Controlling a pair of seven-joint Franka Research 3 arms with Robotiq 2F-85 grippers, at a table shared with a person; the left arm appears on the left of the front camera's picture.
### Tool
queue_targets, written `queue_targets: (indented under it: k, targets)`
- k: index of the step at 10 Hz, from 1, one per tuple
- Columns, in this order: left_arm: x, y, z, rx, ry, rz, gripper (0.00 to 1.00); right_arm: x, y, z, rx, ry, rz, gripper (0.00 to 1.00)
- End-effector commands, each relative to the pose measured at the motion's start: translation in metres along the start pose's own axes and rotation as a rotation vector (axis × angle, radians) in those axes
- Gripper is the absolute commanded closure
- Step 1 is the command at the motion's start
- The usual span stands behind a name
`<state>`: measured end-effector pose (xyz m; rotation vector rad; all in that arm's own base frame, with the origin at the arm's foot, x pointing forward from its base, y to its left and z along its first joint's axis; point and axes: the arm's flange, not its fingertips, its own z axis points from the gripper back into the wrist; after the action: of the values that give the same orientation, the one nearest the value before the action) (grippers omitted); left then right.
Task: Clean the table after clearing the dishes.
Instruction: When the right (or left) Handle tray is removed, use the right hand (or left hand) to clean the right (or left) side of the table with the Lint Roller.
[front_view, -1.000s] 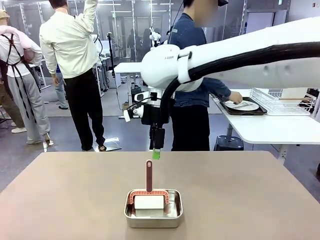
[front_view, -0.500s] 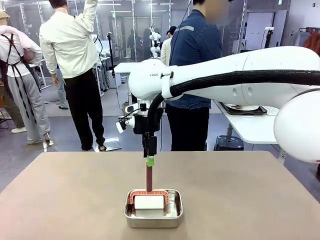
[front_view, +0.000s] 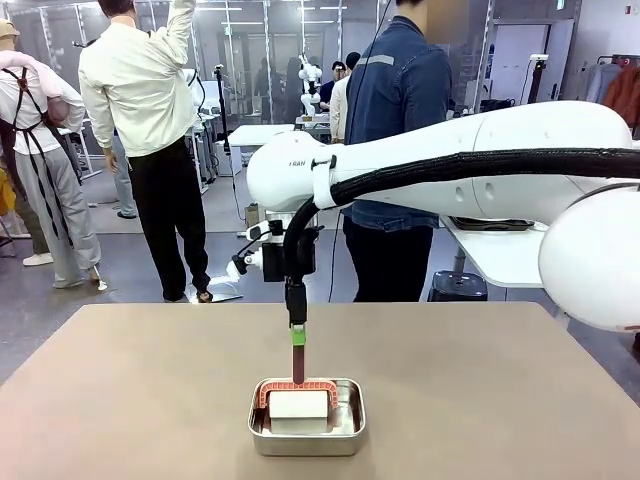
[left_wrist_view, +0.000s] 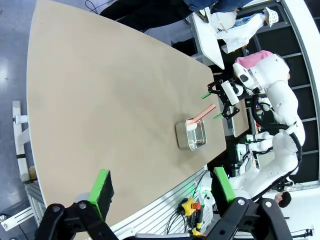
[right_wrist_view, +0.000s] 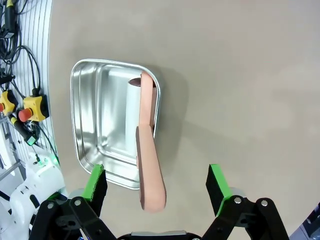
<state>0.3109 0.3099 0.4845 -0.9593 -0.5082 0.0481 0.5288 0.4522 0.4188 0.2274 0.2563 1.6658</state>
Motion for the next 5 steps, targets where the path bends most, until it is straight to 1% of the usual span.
queue_targets:
  k: [1, 5]
  targets:
    - [0.0001, -0.0036, 0.0038, -0.012, -0.002, -0.003, 0.0, 0.0006, 0.0066, -0.0082, -0.003, 0.026, -0.036, 0.0]
    - [0.0001, -0.0036, 0.0038, -0.012, -0.002, -0.003, 0.0, -0.0089, 0.0153, -0.0145, -0.011, 0.003, -0.045, 0.0]
